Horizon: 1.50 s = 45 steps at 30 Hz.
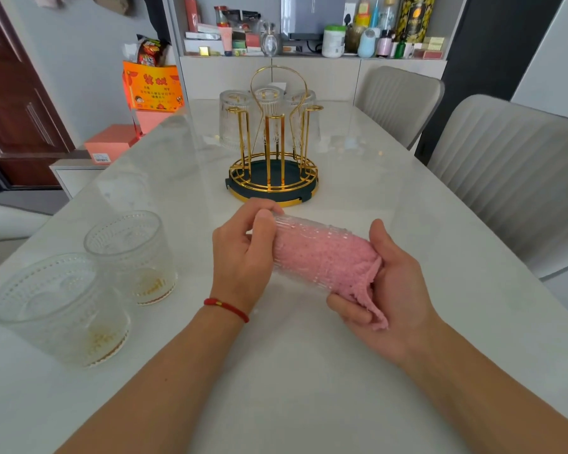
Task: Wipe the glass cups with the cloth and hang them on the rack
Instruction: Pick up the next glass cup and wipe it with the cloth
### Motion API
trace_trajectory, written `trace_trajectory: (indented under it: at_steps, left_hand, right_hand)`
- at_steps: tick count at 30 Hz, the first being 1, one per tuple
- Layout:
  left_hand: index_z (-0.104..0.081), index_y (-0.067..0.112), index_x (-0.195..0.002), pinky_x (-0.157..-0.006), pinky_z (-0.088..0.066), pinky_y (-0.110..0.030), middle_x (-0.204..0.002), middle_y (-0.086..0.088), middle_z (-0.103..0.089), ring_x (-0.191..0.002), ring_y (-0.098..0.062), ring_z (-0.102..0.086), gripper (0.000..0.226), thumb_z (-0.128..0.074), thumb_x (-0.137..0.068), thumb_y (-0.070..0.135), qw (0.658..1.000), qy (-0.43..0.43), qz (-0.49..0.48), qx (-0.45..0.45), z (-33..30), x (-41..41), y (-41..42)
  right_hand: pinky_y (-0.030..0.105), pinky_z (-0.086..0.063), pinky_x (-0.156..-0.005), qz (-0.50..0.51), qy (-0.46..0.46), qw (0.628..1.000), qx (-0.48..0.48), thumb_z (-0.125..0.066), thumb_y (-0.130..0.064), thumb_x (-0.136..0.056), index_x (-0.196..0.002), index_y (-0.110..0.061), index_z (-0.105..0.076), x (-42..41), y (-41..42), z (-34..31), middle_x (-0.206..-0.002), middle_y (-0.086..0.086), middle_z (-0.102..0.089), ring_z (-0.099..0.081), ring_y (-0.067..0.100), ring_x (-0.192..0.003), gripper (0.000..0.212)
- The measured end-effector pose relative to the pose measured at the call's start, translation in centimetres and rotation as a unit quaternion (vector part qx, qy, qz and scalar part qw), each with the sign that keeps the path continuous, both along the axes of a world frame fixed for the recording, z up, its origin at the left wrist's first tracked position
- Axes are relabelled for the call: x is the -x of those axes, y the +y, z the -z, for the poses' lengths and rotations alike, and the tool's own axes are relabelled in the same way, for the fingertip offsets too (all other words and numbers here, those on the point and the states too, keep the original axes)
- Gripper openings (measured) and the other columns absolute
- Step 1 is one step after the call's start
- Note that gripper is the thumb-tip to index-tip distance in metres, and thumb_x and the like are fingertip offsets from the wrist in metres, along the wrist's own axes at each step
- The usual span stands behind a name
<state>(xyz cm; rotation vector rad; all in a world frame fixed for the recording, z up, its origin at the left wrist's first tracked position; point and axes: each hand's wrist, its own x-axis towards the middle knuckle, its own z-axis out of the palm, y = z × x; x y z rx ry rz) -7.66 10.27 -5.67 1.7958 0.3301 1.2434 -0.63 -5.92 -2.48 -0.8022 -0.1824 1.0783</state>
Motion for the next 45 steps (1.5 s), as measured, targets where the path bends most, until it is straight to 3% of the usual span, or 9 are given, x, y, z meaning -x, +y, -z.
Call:
trace_trajectory:
  at_steps: [9, 13, 17, 20, 24, 30, 35, 39, 45]
  left_hand:
    - [-0.069, 0.011, -0.083, -0.046, -0.037, -0.023, -0.067, -0.001, -0.053, -0.061, -0.013, -0.047, 0.033, -0.041, -0.099, 0.022, 0.991, 0.006, -0.010, 0.135, -0.9, 0.3, 0.0]
    - [-0.070, 0.023, -0.082, -0.044, -0.023, -0.019, -0.062, -0.006, -0.052, -0.044, -0.019, -0.037, 0.024, -0.049, -0.089, 0.029, 0.915, 0.036, 0.001, 0.403, -1.6, 0.9, 1.1]
    - [-0.059, 0.019, -0.085, -0.046, -0.014, -0.022, -0.072, -0.010, -0.058, -0.042, -0.018, -0.027, 0.027, -0.042, -0.098, 0.037, 0.861, 0.003, 0.128, 0.493, -1.5, 1.6, 1.1]
    - [-0.052, 0.016, -0.092, -0.044, -0.016, -0.020, -0.081, -0.012, -0.058, -0.041, -0.017, -0.028, 0.030, -0.038, -0.100, 0.041, 0.843, 0.021, 0.189, 0.503, -1.3, 1.6, 1.0]
    - [-0.060, 0.016, -0.076, -0.041, -0.018, -0.017, -0.078, -0.014, -0.052, -0.037, -0.018, -0.029, 0.038, -0.037, -0.098, 0.038, 0.849, 0.060, 0.189, 0.489, -1.4, 1.3, 0.7]
    - [-0.050, 0.021, -0.072, -0.045, -0.018, -0.016, -0.052, -0.005, -0.041, -0.037, -0.018, -0.030, 0.029, -0.036, -0.096, 0.029, 0.875, 0.129, 0.124, 0.449, -0.9, 0.6, 0.3]
    - [-0.052, 0.019, -0.072, -0.048, -0.016, -0.021, -0.048, -0.006, -0.041, -0.037, -0.019, -0.030, 0.032, -0.035, -0.097, 0.029, 0.890, 0.143, 0.111, 0.418, -0.9, 0.6, 0.0]
    - [-0.052, 0.018, -0.070, -0.051, -0.012, -0.029, -0.046, -0.006, -0.041, -0.037, -0.020, -0.029, 0.035, -0.036, -0.098, 0.033, 0.896, 0.151, 0.093, 0.407, -1.0, 0.4, -0.2]
    - [-0.061, 0.021, -0.058, -0.052, -0.016, -0.027, -0.049, -0.011, -0.041, -0.039, -0.020, -0.030, 0.051, -0.035, -0.100, 0.037, 0.904, 0.168, 0.080, 0.386, -1.3, 0.5, -0.5]
  right_hand:
    - [0.016, -0.034, -0.027, 0.038, -0.017, 0.999, 0.008, -0.034, -0.060, -0.100, -0.116, 0.002, -0.069, -1.8, -0.9, -0.5, -0.093, 0.022, -0.066, -0.043, 0.021, -0.028, 0.073]
    - [0.018, -0.033, -0.031, 0.126, -0.015, 0.987, -0.096, -0.034, -0.055, -0.101, -0.107, -0.001, -0.078, -3.5, -2.2, -1.7, -0.110, 0.017, -0.071, -0.049, 0.018, -0.038, 0.070]
    - [0.021, -0.048, -0.043, 0.210, -0.007, 0.968, -0.140, -0.035, -0.055, -0.104, -0.114, -0.013, -0.069, -4.1, -3.3, -2.6, -0.098, 0.008, -0.075, -0.063, 0.015, -0.058, 0.055]
    - [0.041, -0.065, -0.069, 0.196, -0.068, 0.972, -0.109, -0.029, -0.058, -0.103, -0.131, -0.010, -0.060, -4.0, -2.6, -2.0, -0.123, 0.012, -0.073, -0.074, 0.030, -0.102, 0.063]
    - [0.062, -0.049, -0.102, 0.171, -0.163, 0.968, -0.084, -0.028, -0.060, -0.102, -0.142, -0.005, -0.049, -3.4, -1.3, -1.1, -0.133, 0.017, -0.066, -0.064, 0.041, -0.119, 0.072]
    - [0.035, -0.055, -0.073, 0.096, -0.411, 0.903, 0.081, -0.057, -0.091, -0.062, -0.102, -0.035, -0.076, -2.4, -0.5, 0.4, -0.083, 0.022, -0.074, -0.073, 0.035, -0.087, 0.072]
    - [0.020, -0.054, -0.066, -0.022, -0.214, 0.972, -0.092, -0.042, -0.055, -0.088, -0.119, -0.009, -0.064, -2.2, -0.7, 0.0, -0.097, 0.002, -0.071, -0.067, 0.013, -0.080, 0.060]
    - [0.022, -0.045, -0.071, 0.022, -0.348, 0.937, -0.007, -0.049, -0.015, -0.102, -0.114, -0.004, -0.068, -2.7, -0.1, 0.5, -0.091, 0.006, -0.061, -0.054, 0.018, -0.081, 0.026]
    - [0.022, -0.053, -0.076, 0.049, -0.476, 0.874, 0.077, -0.065, -0.024, -0.097, -0.111, -0.011, -0.070, -2.6, -0.2, 0.9, -0.090, 0.000, -0.072, -0.065, 0.006, -0.084, 0.020]
